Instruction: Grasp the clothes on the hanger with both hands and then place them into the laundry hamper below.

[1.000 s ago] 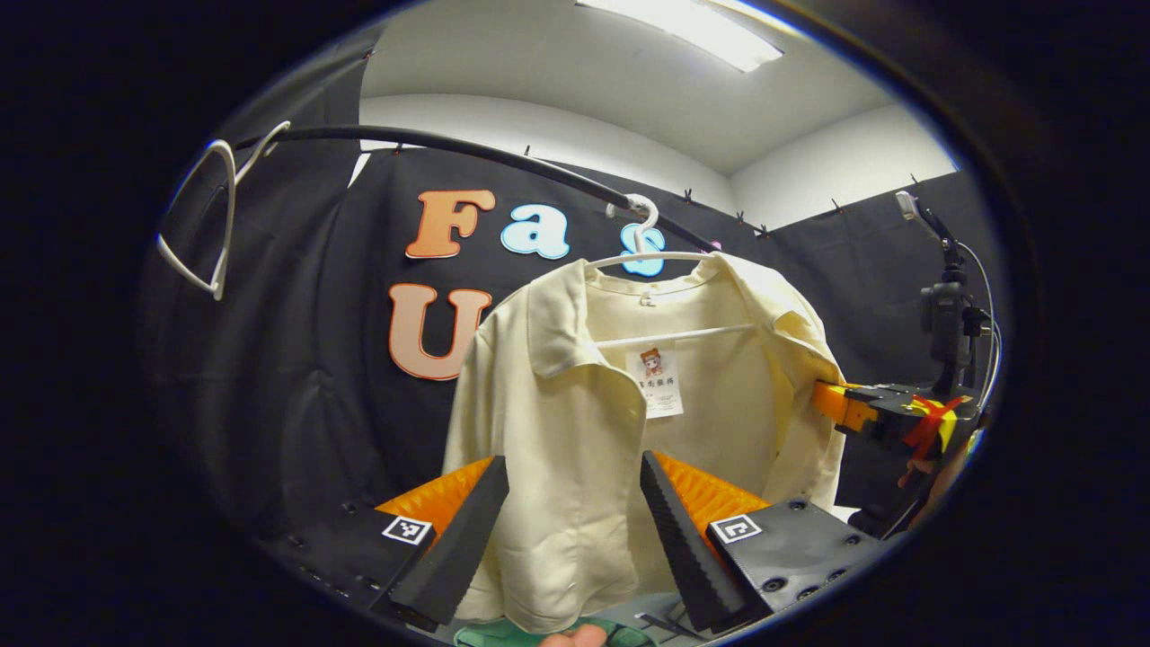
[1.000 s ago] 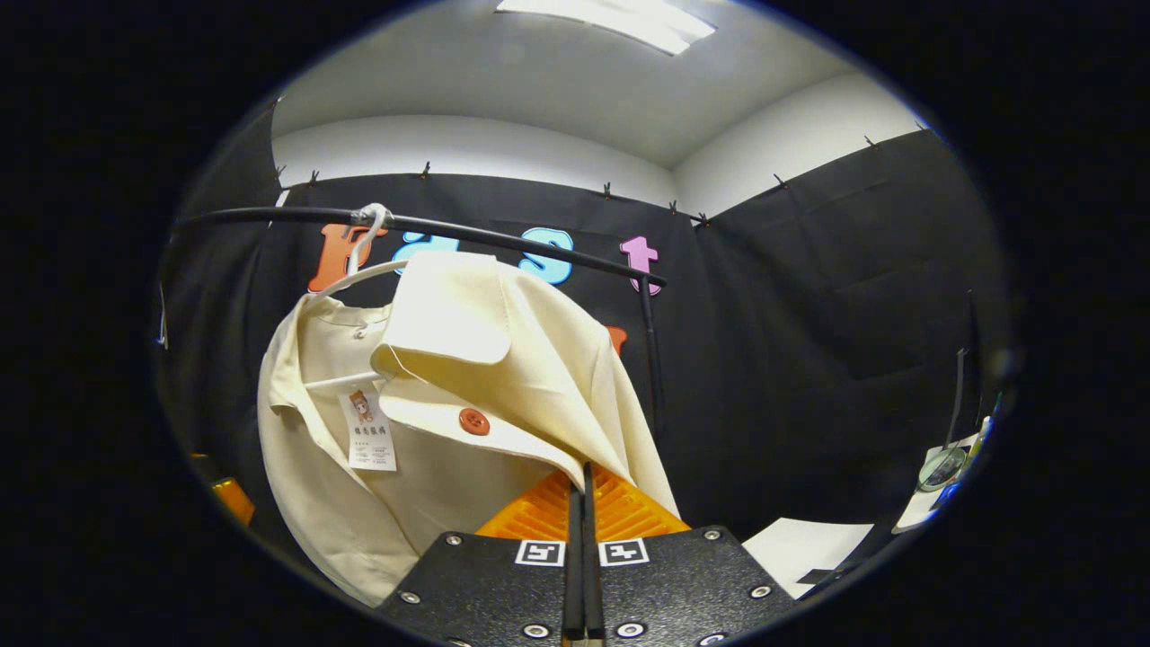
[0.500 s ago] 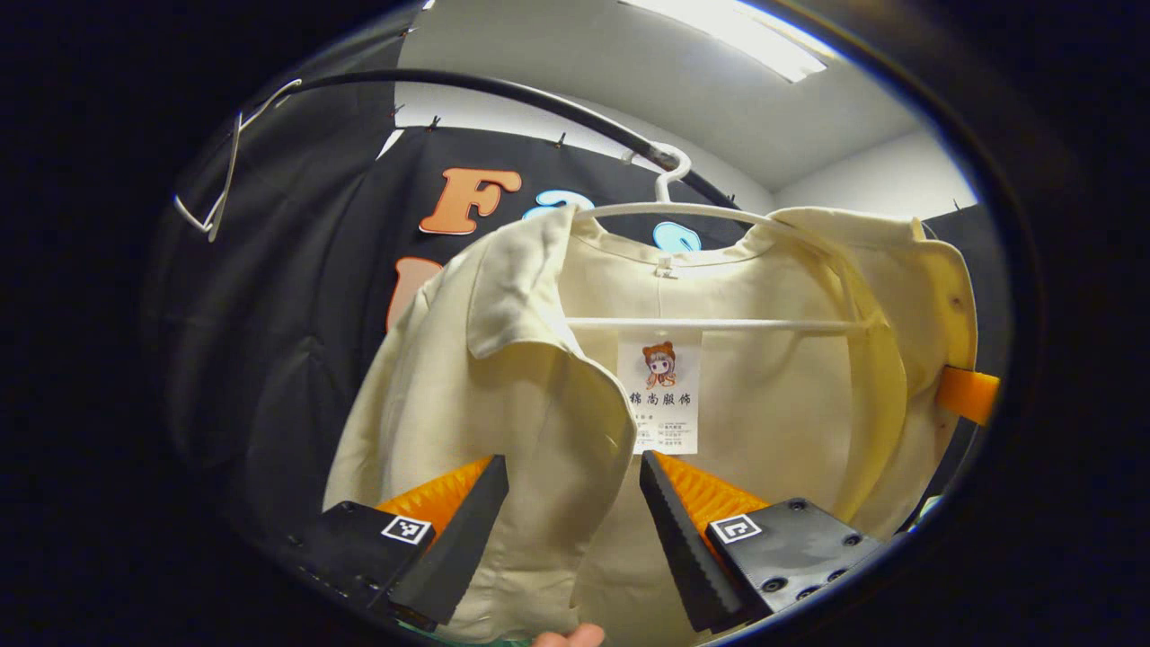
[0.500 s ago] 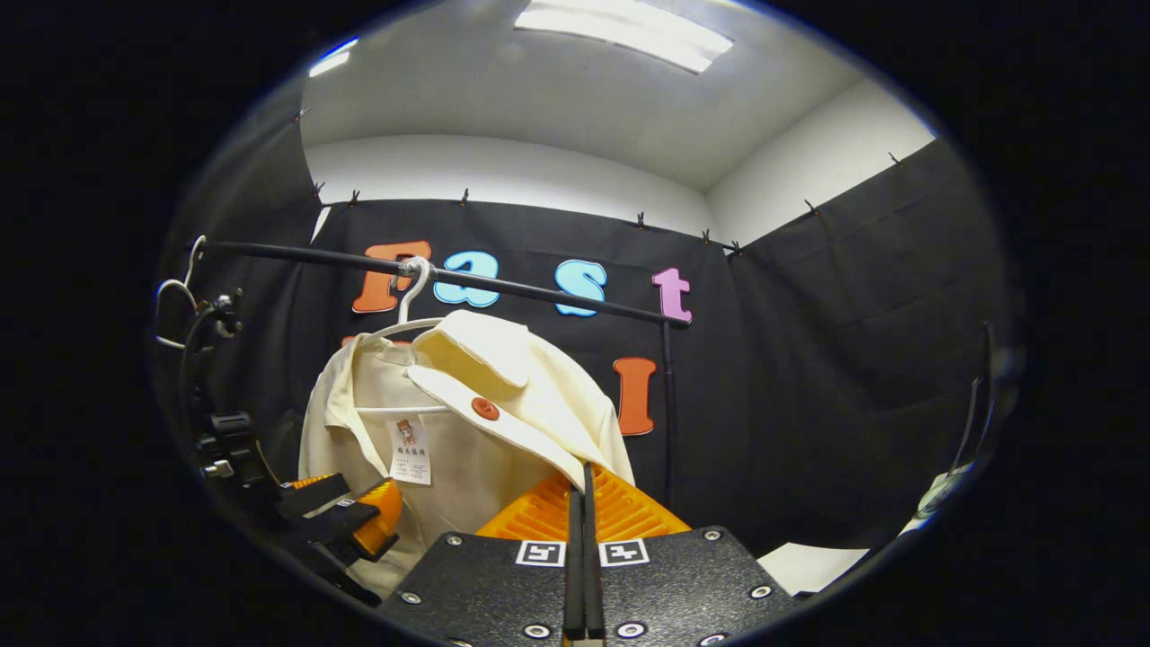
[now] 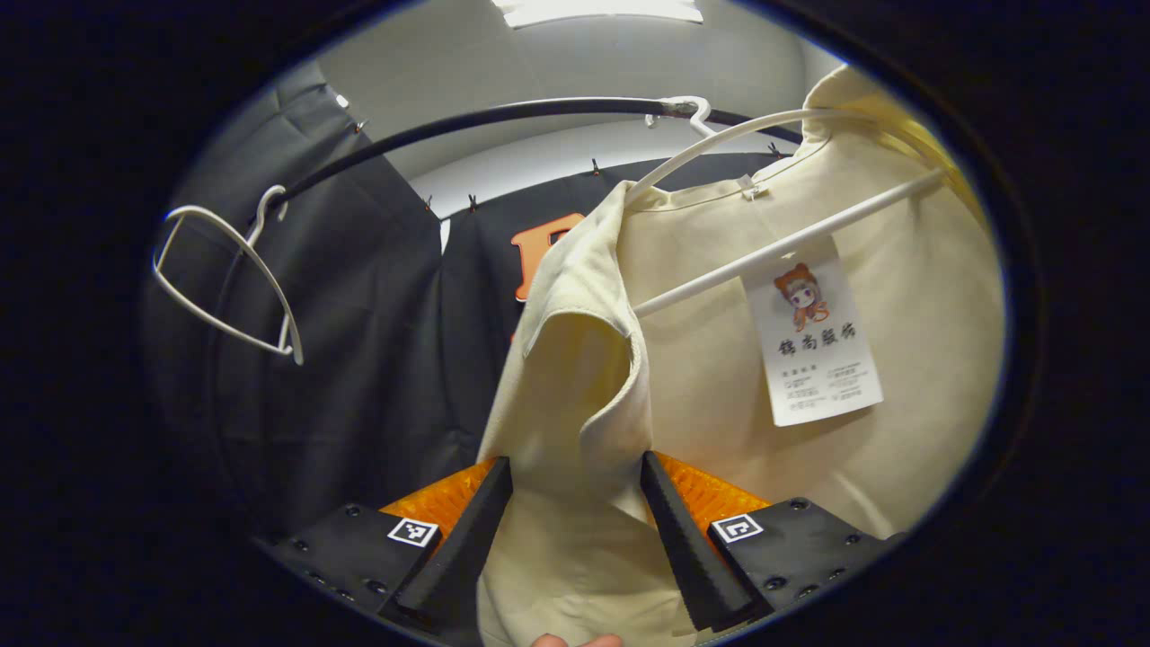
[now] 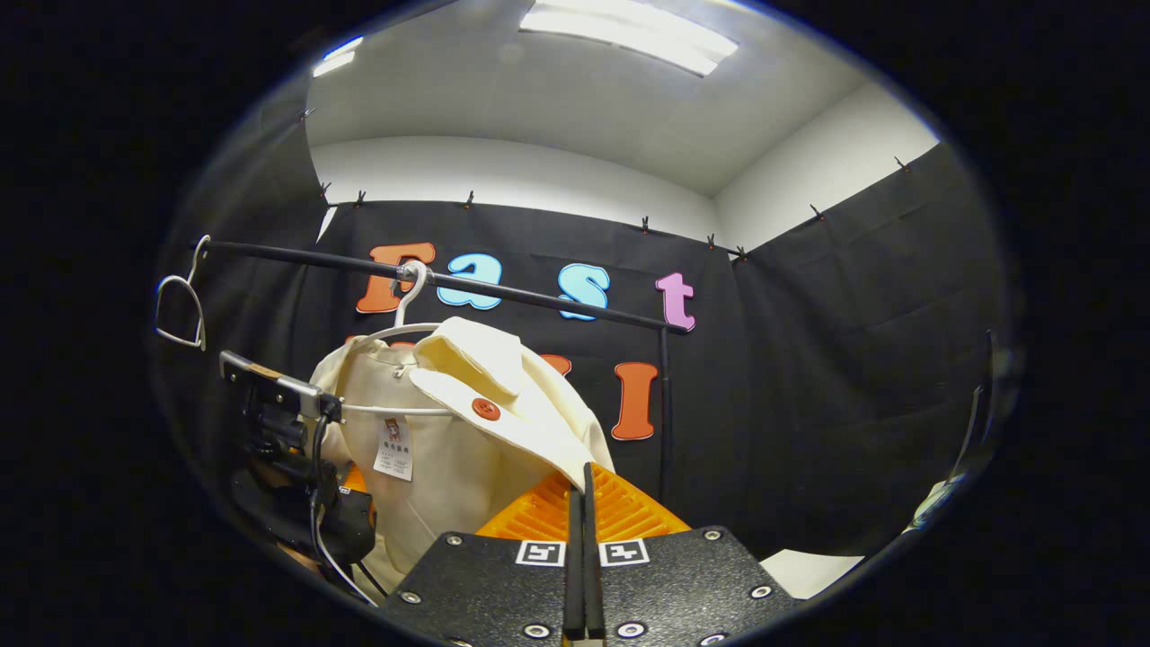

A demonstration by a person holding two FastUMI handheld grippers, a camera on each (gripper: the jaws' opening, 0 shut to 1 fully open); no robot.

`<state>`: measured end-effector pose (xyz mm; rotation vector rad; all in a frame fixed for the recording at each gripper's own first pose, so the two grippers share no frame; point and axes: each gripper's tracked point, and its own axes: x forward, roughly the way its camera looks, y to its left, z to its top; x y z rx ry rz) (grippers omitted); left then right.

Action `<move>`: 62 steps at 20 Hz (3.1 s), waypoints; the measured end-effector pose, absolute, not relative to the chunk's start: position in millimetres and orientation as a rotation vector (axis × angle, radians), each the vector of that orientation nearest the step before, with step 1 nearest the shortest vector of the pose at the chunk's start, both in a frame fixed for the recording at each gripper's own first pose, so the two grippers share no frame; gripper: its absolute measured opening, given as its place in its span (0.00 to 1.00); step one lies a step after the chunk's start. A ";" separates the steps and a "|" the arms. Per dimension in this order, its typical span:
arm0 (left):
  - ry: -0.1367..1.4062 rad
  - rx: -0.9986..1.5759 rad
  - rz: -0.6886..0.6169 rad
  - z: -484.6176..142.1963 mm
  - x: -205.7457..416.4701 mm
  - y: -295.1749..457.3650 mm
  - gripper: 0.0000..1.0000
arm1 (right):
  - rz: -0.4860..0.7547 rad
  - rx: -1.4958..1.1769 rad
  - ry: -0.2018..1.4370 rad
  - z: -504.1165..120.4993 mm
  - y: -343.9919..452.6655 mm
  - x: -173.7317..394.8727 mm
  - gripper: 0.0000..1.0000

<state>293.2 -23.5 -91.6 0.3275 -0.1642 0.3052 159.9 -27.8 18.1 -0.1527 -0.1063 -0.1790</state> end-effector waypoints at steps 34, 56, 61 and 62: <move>-0.182 0.693 0.402 59.9 395.3 115.7 0.15 | -0.262 -0.255 -0.242 139.0 -132.1 308.4 0.00; 0.129 0.508 0.380 -106.6 157.0 163.7 0.15 | 0.091 -0.122 0.028 -46.3 6.3 192.9 0.00; 0.181 0.360 0.222 -145.0 130.0 109.2 0.14 | 0.243 -0.041 0.113 -82.4 69.5 178.5 0.00; 0.204 0.317 0.183 -157.8 124.3 100.1 0.15 | 0.269 -0.034 0.135 -92.8 83.9 174.5 0.00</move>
